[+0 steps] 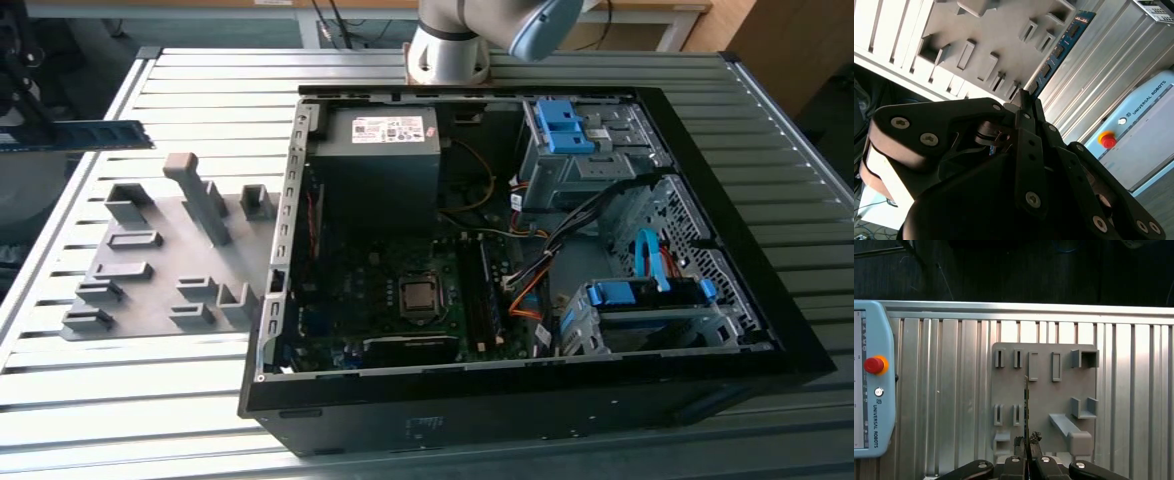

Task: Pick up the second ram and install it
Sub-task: 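Pick up the second ram and move it above second insertion slot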

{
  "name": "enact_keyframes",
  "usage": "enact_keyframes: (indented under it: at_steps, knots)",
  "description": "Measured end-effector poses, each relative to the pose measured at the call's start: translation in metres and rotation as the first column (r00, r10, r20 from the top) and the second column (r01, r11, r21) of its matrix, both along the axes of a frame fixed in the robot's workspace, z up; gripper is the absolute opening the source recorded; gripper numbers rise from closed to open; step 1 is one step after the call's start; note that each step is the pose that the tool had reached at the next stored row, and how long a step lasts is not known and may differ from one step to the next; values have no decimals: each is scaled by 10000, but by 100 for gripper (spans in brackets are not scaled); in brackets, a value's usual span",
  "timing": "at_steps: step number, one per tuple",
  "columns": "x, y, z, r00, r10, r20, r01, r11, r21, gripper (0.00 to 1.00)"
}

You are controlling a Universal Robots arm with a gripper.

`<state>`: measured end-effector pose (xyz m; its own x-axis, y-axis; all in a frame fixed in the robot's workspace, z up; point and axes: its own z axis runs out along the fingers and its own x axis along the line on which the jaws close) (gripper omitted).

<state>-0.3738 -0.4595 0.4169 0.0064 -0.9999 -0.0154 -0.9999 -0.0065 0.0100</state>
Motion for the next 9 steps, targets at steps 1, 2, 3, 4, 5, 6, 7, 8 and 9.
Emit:
enact_keyframes:
  at_steps: [1,2,3,4,5,6,7,8,9]
  knots:
    - [5,0,0,10000,0,0,0,10000,0,14]
    - [10,0,0,10000,0,0,0,10000,0,14]
    - [15,0,0,10000,0,0,0,10000,0,14]
    - [20,0,0,10000,0,0,0,10000,0,14]
    - [25,0,0,10000,0,0,0,10000,1,14]
    - [29,0,0,10000,-1,1,1,10000,0,14]
    - [34,0,0,10000,0,0,0,10000,0,14]
    - [39,0,0,10000,0,-1,0,10000,0,14]
    - [44,0,0,10000,0,0,0,10000,0,14]
